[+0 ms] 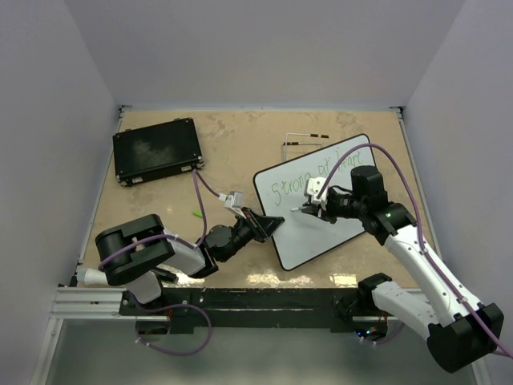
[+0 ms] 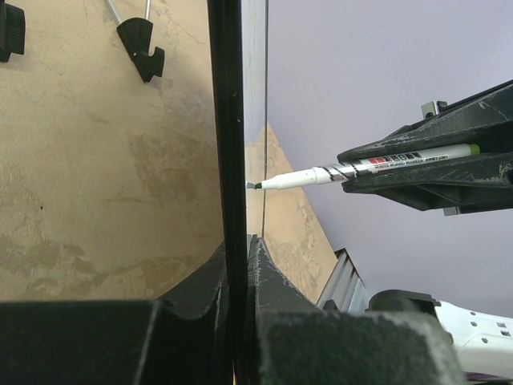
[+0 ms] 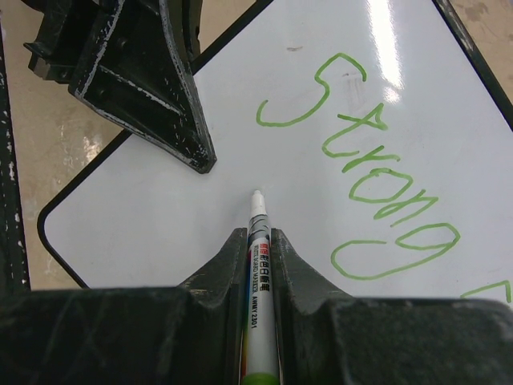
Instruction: Write a sentence on the whiteboard
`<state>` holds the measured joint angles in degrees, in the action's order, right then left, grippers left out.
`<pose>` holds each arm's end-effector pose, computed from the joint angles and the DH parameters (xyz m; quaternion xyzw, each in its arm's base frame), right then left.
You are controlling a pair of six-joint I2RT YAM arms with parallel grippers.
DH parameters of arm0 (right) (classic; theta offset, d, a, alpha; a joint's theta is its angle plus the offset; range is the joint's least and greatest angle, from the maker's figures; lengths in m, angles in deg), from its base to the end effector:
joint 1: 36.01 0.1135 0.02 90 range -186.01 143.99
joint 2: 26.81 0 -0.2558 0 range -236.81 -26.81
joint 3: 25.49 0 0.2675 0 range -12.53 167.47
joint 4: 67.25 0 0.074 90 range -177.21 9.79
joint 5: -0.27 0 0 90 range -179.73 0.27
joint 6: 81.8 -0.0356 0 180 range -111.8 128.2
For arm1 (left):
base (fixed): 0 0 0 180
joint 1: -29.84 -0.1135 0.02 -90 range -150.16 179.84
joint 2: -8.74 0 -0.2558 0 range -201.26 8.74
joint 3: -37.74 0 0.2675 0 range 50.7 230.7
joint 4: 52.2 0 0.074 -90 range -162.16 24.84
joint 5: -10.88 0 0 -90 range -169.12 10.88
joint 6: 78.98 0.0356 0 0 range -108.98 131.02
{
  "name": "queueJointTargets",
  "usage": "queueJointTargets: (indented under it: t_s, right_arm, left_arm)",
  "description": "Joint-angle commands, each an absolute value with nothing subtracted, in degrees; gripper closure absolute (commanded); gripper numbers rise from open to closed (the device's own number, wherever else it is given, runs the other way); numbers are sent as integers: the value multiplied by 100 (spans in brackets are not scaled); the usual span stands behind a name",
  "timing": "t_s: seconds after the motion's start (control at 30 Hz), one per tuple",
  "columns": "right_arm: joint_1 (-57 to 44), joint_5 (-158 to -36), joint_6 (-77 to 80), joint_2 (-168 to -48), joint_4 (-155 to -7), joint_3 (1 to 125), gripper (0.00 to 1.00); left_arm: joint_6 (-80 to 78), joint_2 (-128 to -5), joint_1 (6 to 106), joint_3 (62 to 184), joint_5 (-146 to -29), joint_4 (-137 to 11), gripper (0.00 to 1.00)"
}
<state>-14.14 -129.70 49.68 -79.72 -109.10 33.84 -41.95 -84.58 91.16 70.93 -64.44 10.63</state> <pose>0.1902 0.1010 0.2887 -0.5719 0.6285 0.2259 0.4762 0.1405 -0.2381 0.1420 -0.0424 0.6895 -0.5550 0.4634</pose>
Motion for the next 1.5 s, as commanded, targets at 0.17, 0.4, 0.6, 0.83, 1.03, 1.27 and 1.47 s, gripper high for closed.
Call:
queueJointTargets:
  t_s: [0.17, 0.4, 0.6, 0.83, 1.03, 1.27, 1.47]
  right_arm:
    - [-1342, -13121, 5197, -8139, -11140, 3423, 100]
    - [-1333, -13113, 5557, -8174, -11493, 3476, 100]
    - [-1324, -12867, 5602, -8148, -11607, 3493, 100]
    - [-1324, -12551, 5505, -8060, -11520, 3493, 100]
    - [-1324, -12375, 5391, -7999, -11441, 3493, 100]
    - [-1324, -12216, 5110, -7884, -11195, 3493, 100]
    - [-1324, -12251, 4925, -7893, -10948, 3555, 100]
  left_arm:
    - [-3662, -8522, 9153, 7259, -6382, 1508, 100]
    - [-3645, -8504, 9153, 7224, -6382, 1500, 100]
    - [-3627, -8495, 9153, 7223, -6374, 1508, 100]
    - [-3618, -8504, 9145, 7215, -6374, 1517, 100]
    - [-3609, -8522, 9145, 7223, -6382, 1508, 100]
    - [-3609, -8548, 9145, 7223, -6400, 1526, 100]
    - [-3618, -8592, 9145, 7232, -6435, 1570, 100]
